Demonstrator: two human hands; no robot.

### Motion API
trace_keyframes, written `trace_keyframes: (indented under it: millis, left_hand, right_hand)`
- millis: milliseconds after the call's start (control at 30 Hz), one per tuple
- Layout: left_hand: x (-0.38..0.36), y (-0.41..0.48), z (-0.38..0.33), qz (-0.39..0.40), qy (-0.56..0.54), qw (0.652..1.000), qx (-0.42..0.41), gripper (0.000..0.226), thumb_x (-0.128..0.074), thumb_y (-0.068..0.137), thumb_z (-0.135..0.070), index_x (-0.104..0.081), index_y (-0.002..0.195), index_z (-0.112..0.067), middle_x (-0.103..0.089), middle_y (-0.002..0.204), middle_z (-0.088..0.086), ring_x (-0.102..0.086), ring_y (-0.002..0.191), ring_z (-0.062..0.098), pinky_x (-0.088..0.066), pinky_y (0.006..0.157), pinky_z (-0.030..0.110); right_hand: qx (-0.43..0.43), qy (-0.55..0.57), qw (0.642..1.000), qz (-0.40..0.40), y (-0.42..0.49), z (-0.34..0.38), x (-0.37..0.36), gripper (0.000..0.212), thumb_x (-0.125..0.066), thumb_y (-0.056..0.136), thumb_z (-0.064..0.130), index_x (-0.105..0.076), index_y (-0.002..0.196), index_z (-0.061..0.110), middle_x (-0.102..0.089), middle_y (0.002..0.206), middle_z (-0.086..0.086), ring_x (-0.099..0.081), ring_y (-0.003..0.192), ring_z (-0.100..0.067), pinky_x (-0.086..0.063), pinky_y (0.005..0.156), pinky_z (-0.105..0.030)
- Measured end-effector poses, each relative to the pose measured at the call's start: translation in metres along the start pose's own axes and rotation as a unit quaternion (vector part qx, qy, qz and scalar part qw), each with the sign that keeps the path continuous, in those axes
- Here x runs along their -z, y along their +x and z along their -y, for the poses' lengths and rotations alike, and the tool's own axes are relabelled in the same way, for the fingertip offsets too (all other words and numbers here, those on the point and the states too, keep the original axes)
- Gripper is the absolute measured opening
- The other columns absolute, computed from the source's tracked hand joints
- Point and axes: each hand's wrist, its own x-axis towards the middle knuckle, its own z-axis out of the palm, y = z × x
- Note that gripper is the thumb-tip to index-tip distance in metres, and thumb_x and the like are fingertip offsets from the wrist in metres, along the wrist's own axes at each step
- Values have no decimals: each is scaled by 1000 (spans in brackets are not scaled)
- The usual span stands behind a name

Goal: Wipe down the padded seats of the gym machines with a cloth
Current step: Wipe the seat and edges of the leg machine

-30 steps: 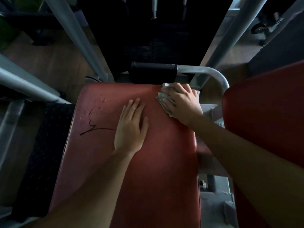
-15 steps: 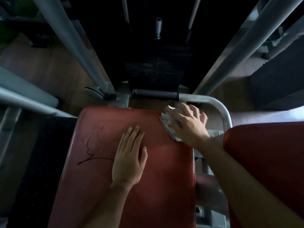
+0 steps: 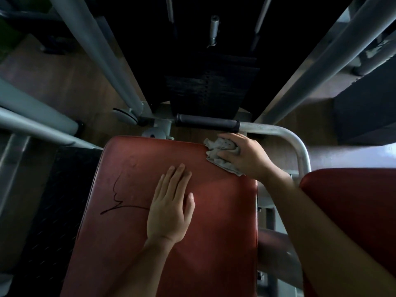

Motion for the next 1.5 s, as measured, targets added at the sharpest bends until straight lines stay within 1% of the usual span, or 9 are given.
trace_keyframes:
  millis: [200, 300, 500, 633, 733, 1033, 1167, 1300, 1500]
  left_hand:
    - [0, 1, 0, -5, 2, 1000, -2, 49, -42, 101, -30, -49, 147, -13, -36, 161, 0, -24, 153, 17, -17, 127, 37]
    - [0, 1, 0, -5, 8, 1000, 0, 49, -41, 101, -30, -48, 147, -13, -36, 161, 0, -23, 153, 16, -16, 127, 36]
    - [-1, 1, 0, -5, 5, 1000, 0, 49, -43, 101, -29, -48, 147, -13, -36, 161, 1, -24, 153, 17, -18, 126, 37]
    - [-2, 0, 1, -9, 9, 1000, -3, 49, -43, 101, -29, -48, 147, -14, -36, 161, 1, -24, 153, 17, -16, 127, 36]
    - [-2, 0, 2, -3, 17, 1000, 0, 49, -40, 102, -32, -45, 148, -15, -34, 162, 0, -20, 154, 16, -14, 127, 35]
    - [-1, 0, 0, -7, 5, 1000, 5, 48, -41, 101, -32, -48, 146, -15, -36, 161, 0, -24, 153, 16, -16, 127, 35]
    - [0, -1, 1, -4, 3, 1000, 4, 48, -40, 102, -31, -47, 147, -15, -36, 161, 0, -22, 153, 15, -14, 127, 35]
    - [1, 0, 0, -8, -10, 1000, 2, 47, -42, 102, -30, -47, 147, -15, -36, 161, 0, -21, 153, 15, -16, 127, 36]
    - [-1, -3, 2, -49, -57, 997, 4, 43, -47, 101, -19, -52, 143, -12, -45, 154, 4, -30, 150, 17, -21, 126, 37]
  right_hand:
    - [-14, -59, 998, 28, -7, -14, 14, 56, -69, 89, 47, -53, 142, 39, -55, 144, 18, -52, 131, -10, -39, 110, -33]
    - [-37, -43, 998, -17, -14, -15, 7, 50, -69, 92, 37, -57, 140, 33, -55, 142, 15, -52, 128, -12, -38, 105, -24]
    - [36, -70, 997, 20, 5, 16, -10, 48, -65, 94, 37, -57, 141, 32, -55, 142, 9, -55, 128, -20, -43, 106, -43]
    - [-9, -53, 999, -5, -10, -4, 3, 46, -65, 94, 40, -56, 139, 38, -54, 141, 17, -54, 127, -14, -44, 105, -37]
    - [-45, -39, 997, -53, -22, -15, 2, 42, -64, 96, 38, -59, 137, 34, -56, 139, 15, -57, 122, -20, -46, 101, -38]
    - [103, -69, 991, -47, -19, 5, -16, 56, -71, 91, 31, -54, 144, 22, -53, 145, 4, -51, 131, -22, -43, 106, -39]
    - [95, -31, 991, -85, -32, -6, -22, 52, -73, 90, 29, -56, 139, 26, -46, 146, 1, -46, 133, -18, -42, 107, -30]
    - [101, -77, 986, -112, -30, -2, -31, 48, -73, 90, 23, -60, 136, 15, -54, 141, -7, -50, 130, -26, -41, 110, -41]
    - [121, -77, 988, -63, -4, 52, -53, 45, -67, 93, 25, -60, 137, 19, -58, 138, -3, -57, 123, -27, -43, 108, -38]
